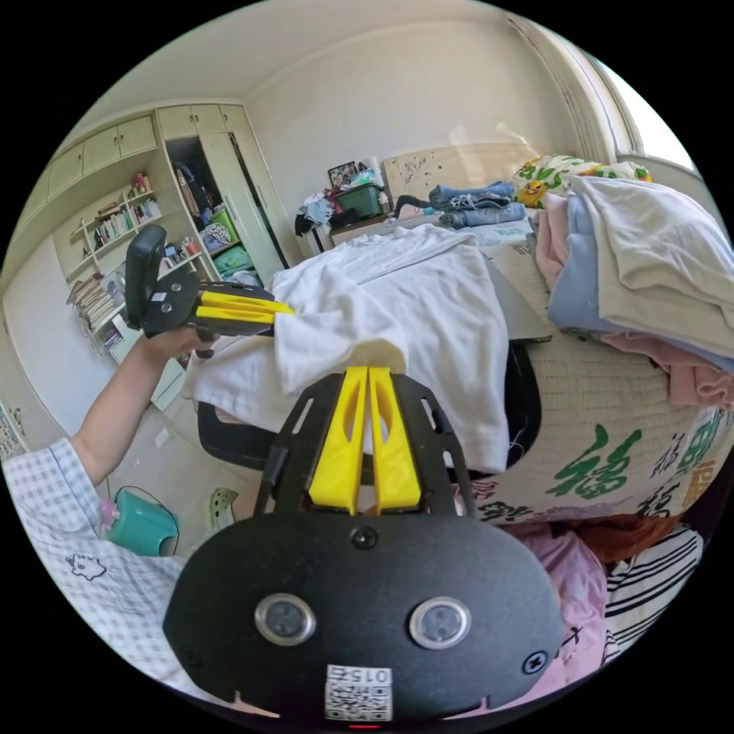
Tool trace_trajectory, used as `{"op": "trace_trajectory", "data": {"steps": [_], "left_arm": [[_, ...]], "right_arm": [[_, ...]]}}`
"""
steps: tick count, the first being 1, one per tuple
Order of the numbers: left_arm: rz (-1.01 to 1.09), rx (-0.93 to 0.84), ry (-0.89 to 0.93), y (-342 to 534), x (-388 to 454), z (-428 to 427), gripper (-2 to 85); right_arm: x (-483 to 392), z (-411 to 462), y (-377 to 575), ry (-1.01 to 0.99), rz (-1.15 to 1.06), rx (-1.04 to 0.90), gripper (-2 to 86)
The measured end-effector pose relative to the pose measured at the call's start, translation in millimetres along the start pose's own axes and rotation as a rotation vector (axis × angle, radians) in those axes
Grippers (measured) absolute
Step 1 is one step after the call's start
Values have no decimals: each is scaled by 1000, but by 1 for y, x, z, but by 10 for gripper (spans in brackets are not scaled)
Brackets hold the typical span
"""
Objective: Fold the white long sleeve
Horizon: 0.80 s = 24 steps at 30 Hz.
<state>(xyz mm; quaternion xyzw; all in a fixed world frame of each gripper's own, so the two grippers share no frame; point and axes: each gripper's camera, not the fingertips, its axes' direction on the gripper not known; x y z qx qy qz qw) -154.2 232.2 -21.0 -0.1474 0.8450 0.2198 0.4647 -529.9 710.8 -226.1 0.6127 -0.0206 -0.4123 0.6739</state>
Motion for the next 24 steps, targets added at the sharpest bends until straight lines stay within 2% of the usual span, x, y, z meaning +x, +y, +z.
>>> {"op": "trace_trajectory", "data": {"steps": [8,24], "left_arm": [[-35,0,61,12,-17,8,7],[-60,0,94,35,-23,28,7]], "right_arm": [[10,-3,8,-38,40,22,-6],[2,-23,37,34,62,105,-6]]}}
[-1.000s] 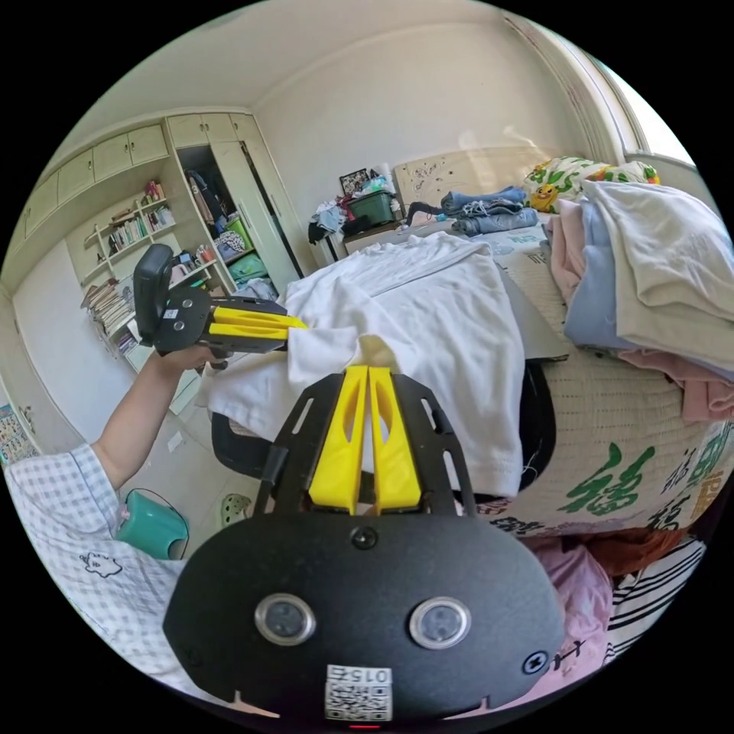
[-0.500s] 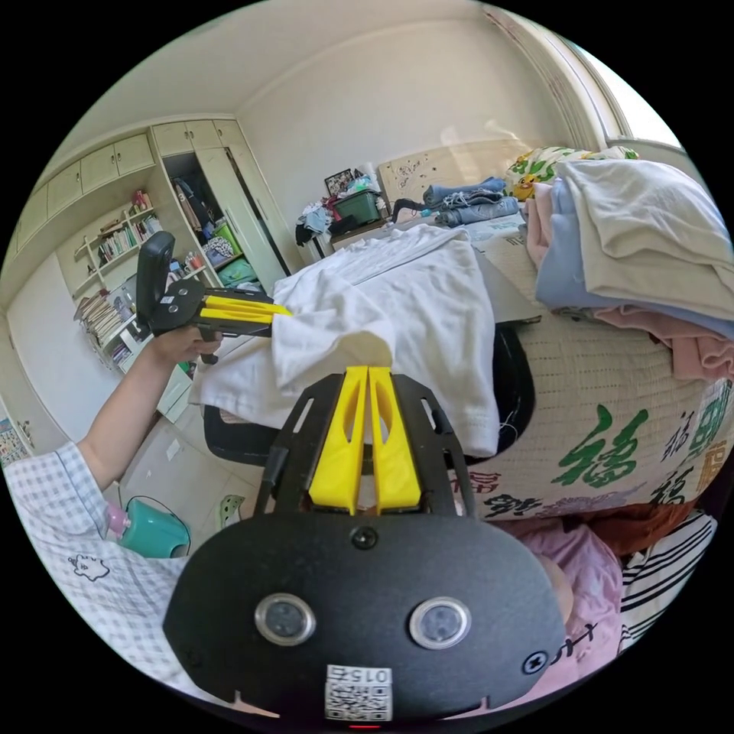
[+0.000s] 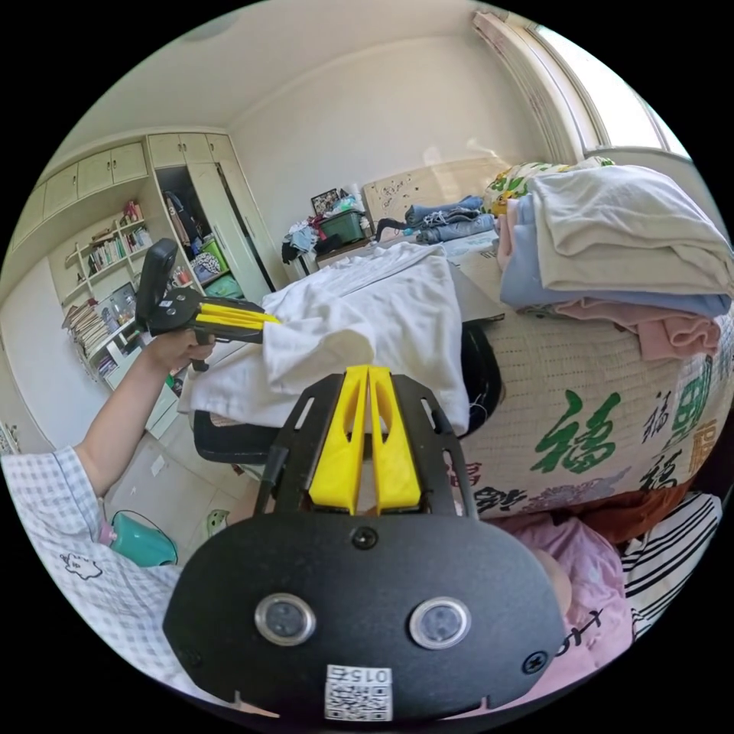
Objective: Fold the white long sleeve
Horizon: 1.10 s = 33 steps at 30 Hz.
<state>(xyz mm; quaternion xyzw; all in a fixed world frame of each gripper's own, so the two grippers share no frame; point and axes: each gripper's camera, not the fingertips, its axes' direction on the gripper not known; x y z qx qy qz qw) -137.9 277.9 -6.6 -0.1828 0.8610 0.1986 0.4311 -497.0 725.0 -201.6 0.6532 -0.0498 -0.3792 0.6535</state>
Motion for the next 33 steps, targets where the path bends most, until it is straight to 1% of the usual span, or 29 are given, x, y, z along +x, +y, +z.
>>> {"op": "trace_trajectory", "data": {"steps": [4,6,9,11,12,13,16,18,20,21,22,26,28,29,33], "left_arm": [[20,-2,-42,6,9,5,7],[-2,-2,-31,10,10,4,7],[-44,49,-4,26,12,-9,8],[-75,76,15,44,13,-16,10],[-77,83,23,49,14,-17,10],[-86,104,38,58,16,-20,11],[-115,155,50,79,22,-24,14],[-134,177,25,91,25,-27,17],[-217,207,-11,110,14,-32,23],[-244,211,-19,116,9,-33,25],[-301,208,-50,126,-2,-32,31],[-514,143,-214,161,-48,-25,51],[-570,108,-256,170,-67,-18,56],[-596,81,-301,173,-78,-12,59],[-593,15,-376,166,-105,14,68]], "right_arm": [[7,-18,13,-5,11,30,-5],[12,-27,18,-11,16,51,-3],[16,-45,20,-63,11,101,7],[11,-52,16,-105,-25,120,26],[6,-54,11,-140,-55,121,64],[0,-51,5,-175,-80,103,94],[-18,-27,-9,-243,-133,17,129],[-27,-4,-13,-197,-175,-51,127],[-28,17,-12,-127,-162,-109,96],[-29,13,-8,-99,-180,-79,44],[-27,11,-7,-106,-185,-79,14],[-11,-13,-12,-185,-162,-37,-1],[-8,-29,-17,-192,-166,-8,-4],[-7,-32,-18,-192,-167,-1,-4],[-1,-41,-30,-236,-144,22,-4]]}}
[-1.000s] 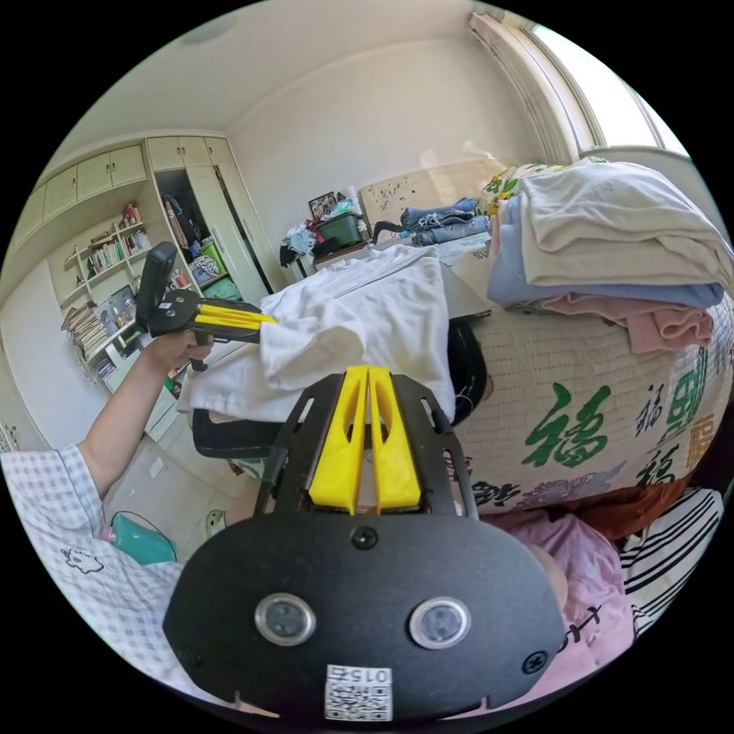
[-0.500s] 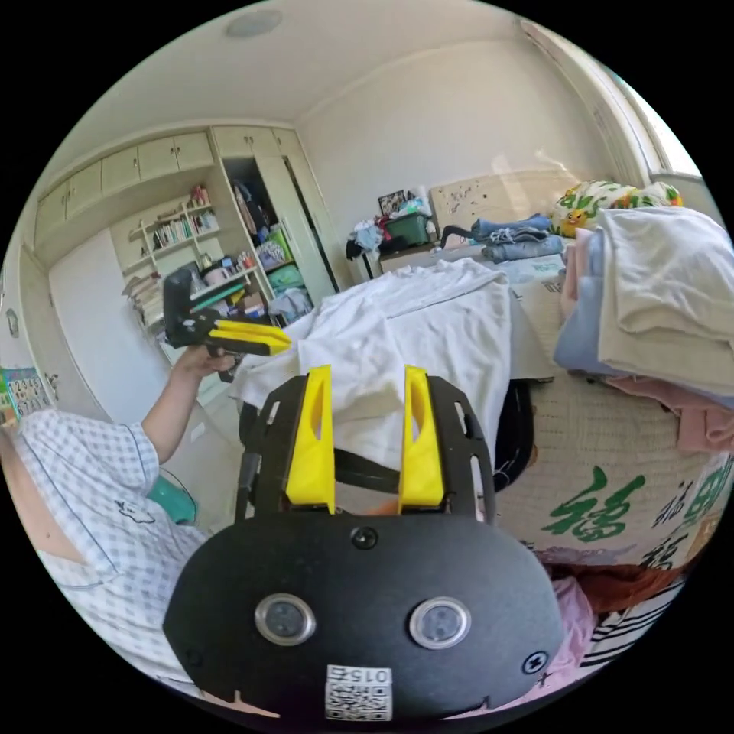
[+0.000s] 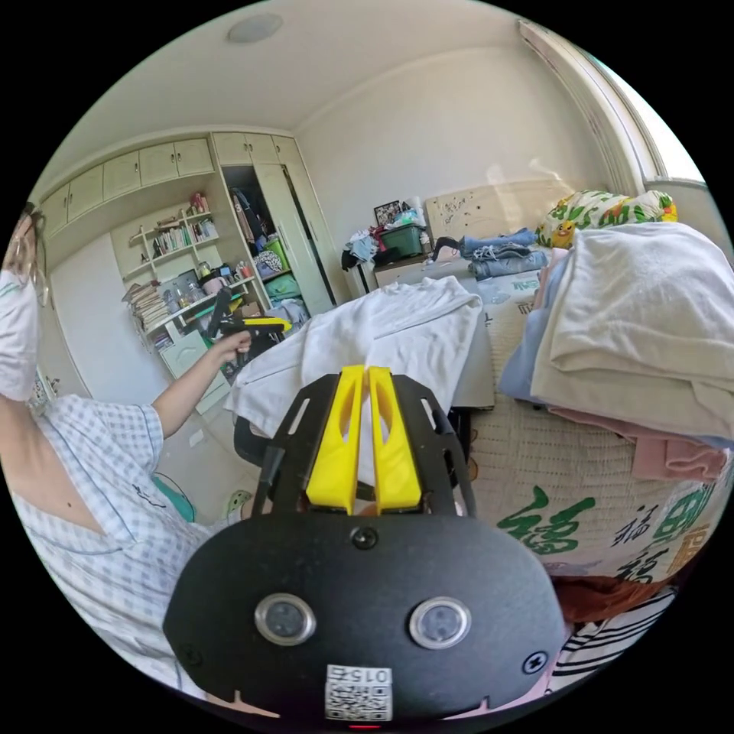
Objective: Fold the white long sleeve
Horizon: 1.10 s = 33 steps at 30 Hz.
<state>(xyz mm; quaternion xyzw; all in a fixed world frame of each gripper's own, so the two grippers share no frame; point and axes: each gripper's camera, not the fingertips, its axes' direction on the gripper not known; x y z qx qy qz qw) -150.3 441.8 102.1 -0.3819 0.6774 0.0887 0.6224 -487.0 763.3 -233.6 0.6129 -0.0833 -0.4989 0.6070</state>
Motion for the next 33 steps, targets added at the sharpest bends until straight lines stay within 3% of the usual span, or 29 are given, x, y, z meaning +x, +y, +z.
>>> {"op": "trace_trajectory", "data": {"steps": [6,9,12,15,19,24,29,31,33], "left_arm": [[139,-116,-122,-38,20,69,78],[98,-169,-181,-51,11,98,54],[-8,-144,-84,-50,-13,100,21],[-143,-55,-11,-31,-33,95,12],[-167,-115,49,-19,-33,117,16],[-148,-85,70,-10,-29,120,20],[-137,-74,97,-5,-28,124,21],[-117,-70,80,-4,-24,124,21],[-89,-66,51,-3,-17,124,18]], "right_arm": [[3,7,-26,-32,1,-1,-2],[5,14,-36,-73,-6,-23,0],[6,26,-42,-66,-14,-68,3],[7,64,-42,34,-20,-261,9],[27,111,-44,-16,11,-500,47],[37,114,-155,44,-74,-332,81],[37,277,-295,-88,-201,-373,92],[41,396,-346,-225,-176,-463,102],[44,486,-368,-231,-151,-531,107]]}}
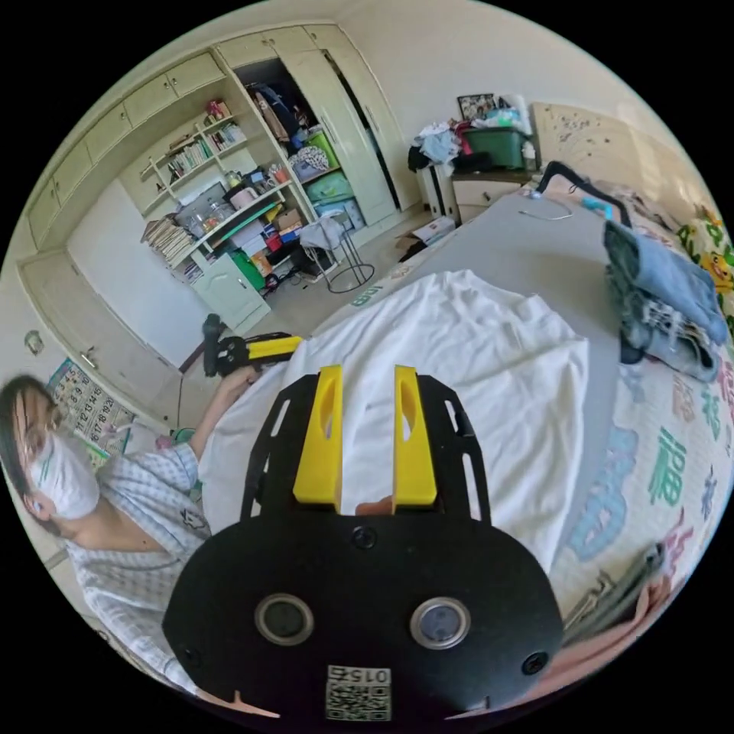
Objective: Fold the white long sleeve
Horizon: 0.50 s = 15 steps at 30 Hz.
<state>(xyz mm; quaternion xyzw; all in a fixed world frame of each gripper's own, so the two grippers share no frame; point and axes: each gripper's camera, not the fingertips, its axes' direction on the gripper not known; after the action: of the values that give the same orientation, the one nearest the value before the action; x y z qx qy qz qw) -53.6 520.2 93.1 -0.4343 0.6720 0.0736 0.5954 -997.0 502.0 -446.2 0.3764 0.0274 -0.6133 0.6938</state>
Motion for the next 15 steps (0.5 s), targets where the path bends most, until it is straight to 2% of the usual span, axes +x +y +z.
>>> {"op": "trace_trajectory", "data": {"steps": [4,6,8,12,15], "left_arm": [[58,16,-70,4,13,1,12],[52,19,-71,5,12,1,11],[35,24,-48,6,8,0,10],[4,40,-13,8,-1,-3,9],[-36,85,-9,13,-8,-10,8]], "right_arm": [[43,119,-91,7,74,-85,124],[52,148,-117,14,99,-78,126],[59,167,-137,-2,118,-60,117],[72,206,-169,37,156,-139,17],[65,210,-184,97,119,-99,7]]}}
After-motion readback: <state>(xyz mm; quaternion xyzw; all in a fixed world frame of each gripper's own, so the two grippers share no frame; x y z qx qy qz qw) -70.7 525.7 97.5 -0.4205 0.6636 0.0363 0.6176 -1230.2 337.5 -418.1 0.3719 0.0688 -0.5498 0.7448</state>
